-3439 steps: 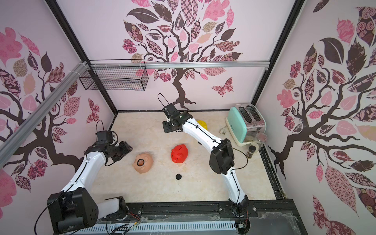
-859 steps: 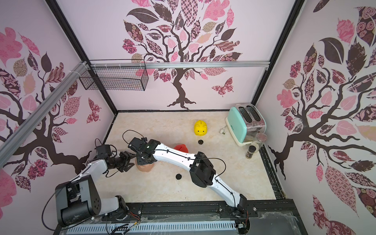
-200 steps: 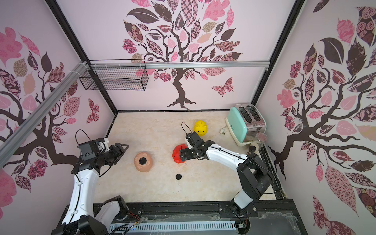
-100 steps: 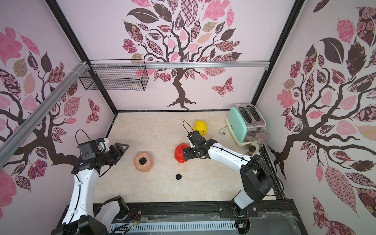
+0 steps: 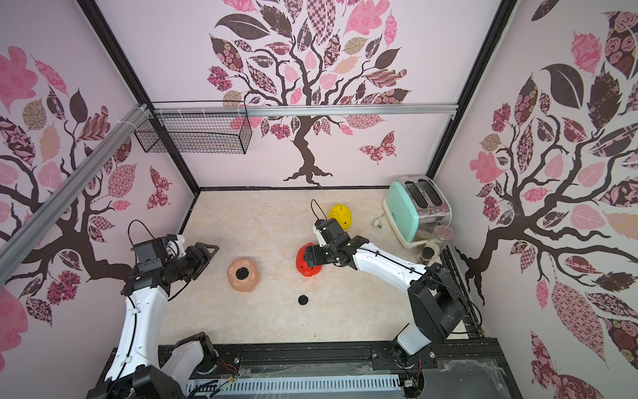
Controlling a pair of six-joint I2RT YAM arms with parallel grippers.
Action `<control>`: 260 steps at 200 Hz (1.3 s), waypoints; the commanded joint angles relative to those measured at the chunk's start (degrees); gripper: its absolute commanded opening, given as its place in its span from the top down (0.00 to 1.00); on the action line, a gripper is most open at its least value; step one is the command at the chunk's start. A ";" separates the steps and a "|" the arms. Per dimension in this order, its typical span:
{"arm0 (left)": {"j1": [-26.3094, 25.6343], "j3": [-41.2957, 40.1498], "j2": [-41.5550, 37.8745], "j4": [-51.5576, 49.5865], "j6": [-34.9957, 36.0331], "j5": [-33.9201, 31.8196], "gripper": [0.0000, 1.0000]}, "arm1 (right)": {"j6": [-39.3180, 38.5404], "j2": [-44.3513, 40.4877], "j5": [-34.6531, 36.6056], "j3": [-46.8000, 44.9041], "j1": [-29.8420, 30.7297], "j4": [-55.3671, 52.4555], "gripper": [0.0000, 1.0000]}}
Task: Close piggy banks
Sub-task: Turn over the piggy bank at the center of the board.
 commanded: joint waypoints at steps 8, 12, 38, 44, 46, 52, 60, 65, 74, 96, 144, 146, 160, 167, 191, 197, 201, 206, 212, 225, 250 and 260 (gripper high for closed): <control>-0.05 -0.28 0.21 0.38 0.50 0.08 0.30 | 1.06 -0.06 1.94 -0.24 -0.31 0.48 0.18; -0.05 -0.34 0.20 0.50 0.50 0.08 0.30 | 1.15 -0.07 2.03 -0.48 -0.31 0.53 0.19; -0.05 -0.28 0.27 0.43 0.56 0.09 0.30 | 1.32 -0.15 2.15 -1.41 -0.58 1.10 0.24; -0.09 -0.27 0.28 0.40 0.56 0.18 0.30 | 1.33 -0.15 2.20 -1.58 -0.66 1.19 0.25; -0.06 -0.26 0.28 0.46 0.56 0.19 0.30 | 1.33 -0.11 2.20 -1.62 -0.66 1.19 0.26; -0.12 -0.28 0.34 0.43 0.60 0.19 0.30 | 1.33 -0.02 2.10 -1.76 -0.73 1.19 0.27; -0.05 -0.25 0.36 0.45 0.56 0.19 0.30 | 1.33 0.07 2.02 -1.89 -0.80 1.11 0.28; -0.05 -0.22 0.38 0.50 0.67 0.17 0.30 | 1.42 0.11 1.94 -1.94 -0.82 1.11 0.29; -0.13 -0.24 0.49 0.53 0.64 0.19 0.30 | 1.50 0.11 1.78 -2.04 -0.91 1.11 0.30; -0.05 -0.24 0.45 0.49 0.64 0.17 0.30 | 1.62 0.28 1.80 -2.56 -1.15 1.52 0.34; -0.05 -0.25 0.55 0.44 0.65 0.17 0.30 | 1.95 0.55 0.56 -2.83 -1.75 2.07 0.40; -0.10 -0.19 0.59 0.43 0.65 0.17 0.30 | 1.95 0.55 0.47 -2.83 -1.75 2.07 0.40; -0.08 -0.24 0.54 0.42 0.64 0.19 0.30 | 2.04 0.42 0.17 -3.08 -1.79 2.20 0.41; -0.06 -0.24 0.44 0.42 0.64 0.17 0.30 | 2.12 0.31 0.09 -3.31 -1.88 2.31 0.42; -0.05 -0.26 0.46 0.39 0.64 0.17 0.30 | 2.29 0.20 -0.11 -4.01 -1.98 2.60 0.44; -0.06 -0.21 0.50 0.40 0.64 0.17 0.30 | 2.38 0.12 -0.17 -4.26 -2.07 2.67 0.45; -0.05 -0.24 0.46 0.44 0.64 0.17 0.30 | 2.45 0.07 -0.36 -4.41 -2.02 2.81 0.45; -0.05 -0.24 0.49 0.38 0.69 0.17 0.30 | 2.55 0.05 -0.58 -4.70 -2.11 3.06 0.46; -0.05 -0.25 0.47 0.41 0.64 0.17 0.30 | 2.73 -0.04 -0.83 -4.94 -2.17 3.33 0.47; -0.05 -0.21 0.49 0.35 0.64 0.18 0.30 | 3.00 -0.07 -1.46 -5.53 -2.29 3.73 0.48; -0.05 -0.25 0.51 0.41 0.69 0.17 0.30 | 3.27 -0.39 -1.99 -6.08 -2.54 3.96 0.50; -0.07 -0.26 0.51 0.38 0.65 0.21 0.30 | 3.35 -0.57 -1.87 -6.31 -2.69 4.00 0.51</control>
